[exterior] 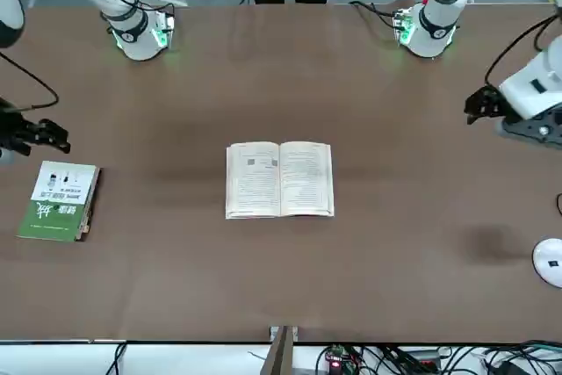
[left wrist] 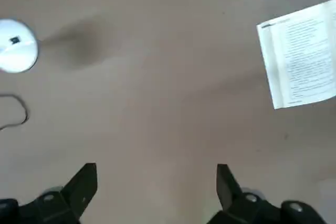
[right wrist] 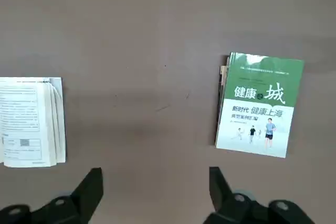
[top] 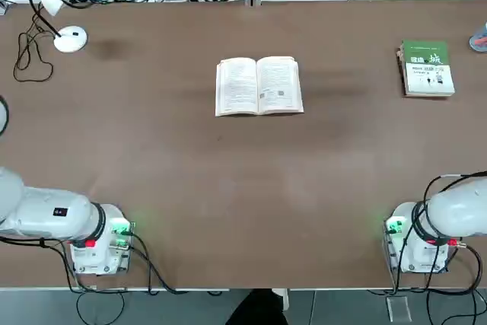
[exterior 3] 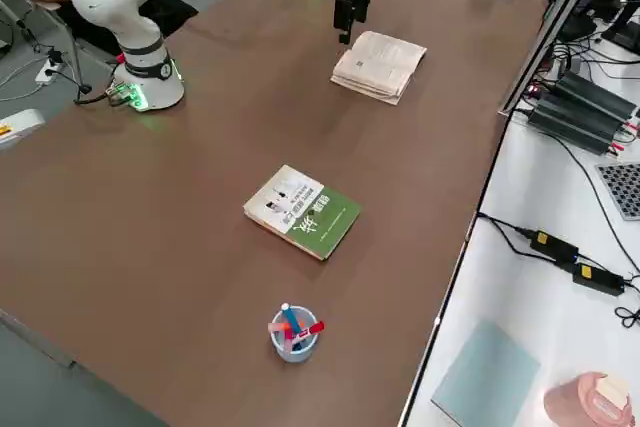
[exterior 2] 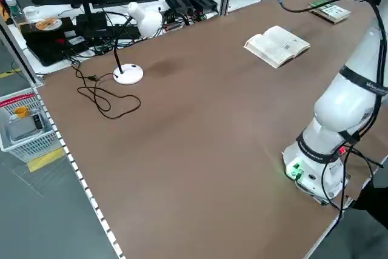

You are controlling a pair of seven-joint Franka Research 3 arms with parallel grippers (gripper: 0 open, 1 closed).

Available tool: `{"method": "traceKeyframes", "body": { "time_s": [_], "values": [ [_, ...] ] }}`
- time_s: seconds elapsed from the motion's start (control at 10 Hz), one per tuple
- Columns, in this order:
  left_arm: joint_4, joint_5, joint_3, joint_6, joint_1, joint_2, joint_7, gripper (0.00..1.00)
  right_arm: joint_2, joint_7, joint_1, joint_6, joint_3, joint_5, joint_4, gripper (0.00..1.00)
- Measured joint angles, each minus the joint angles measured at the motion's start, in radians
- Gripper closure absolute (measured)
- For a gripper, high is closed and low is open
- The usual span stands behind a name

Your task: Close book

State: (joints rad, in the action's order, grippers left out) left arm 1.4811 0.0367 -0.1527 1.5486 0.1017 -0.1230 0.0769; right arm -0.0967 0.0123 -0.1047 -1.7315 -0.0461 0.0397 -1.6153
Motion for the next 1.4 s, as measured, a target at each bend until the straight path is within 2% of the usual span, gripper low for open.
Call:
{"method": "traceKeyframes", "body": {
  "time_s": [0.3, 0.7, 0.8, 0.9, 1.0, 1.1, 1.2, 1.4],
  "values": [
    [-0.015, 0.0, -0.025, 0.061, 0.051, -0.05, 0.0, 0.0, -0.031, 0.001, -0.006, -0.024, 0.001, 0.003, 0.0, 0.24],
    [-0.018, 0.0, -0.032, 0.14, 0.126, -0.099, 0.0, 0.0, -0.07, 0.004, -0.009, -0.054, 0.001, 0.109, -0.001, 0.7],
    [-0.019, 0.0, -0.033, 0.154, 0.139, -0.11, 0.0, 0.0, -0.082, 0.007, -0.009, -0.065, 0.0, 0.144, -0.001, 0.79],
    [-0.022, 0.0, -0.034, 0.169, 0.15, -0.124, 0.0, 0.0, -0.094, 0.02, -0.009, -0.075, 0.001, 0.174, -0.001, 0.79],
    [-0.03, 0.0, -0.034, 0.181, 0.16, -0.14, 0.0, 0.0, -0.107, 0.035, -0.01, -0.086, 0.001, 0.204, -0.001, 0.84],
    [-0.043, 0.0, -0.035, 0.188, 0.169, -0.158, 0.001, 0.0, -0.121, 0.05, -0.012, -0.099, 0.001, 0.237, -0.001, 0.94],
    [-0.056, 0.0, -0.035, 0.198, 0.178, -0.178, 0.001, 0.0, -0.137, 0.066, -0.017, -0.109, 0.002, 0.282, -0.002, 0.99],
    [-0.072, 0.0, -0.039, 0.239, 0.19, -0.215, 0.005, 0.0, -0.175, 0.084, -0.03, -0.127, 0.002, 0.389, -0.002, 0.99]
  ]
}}
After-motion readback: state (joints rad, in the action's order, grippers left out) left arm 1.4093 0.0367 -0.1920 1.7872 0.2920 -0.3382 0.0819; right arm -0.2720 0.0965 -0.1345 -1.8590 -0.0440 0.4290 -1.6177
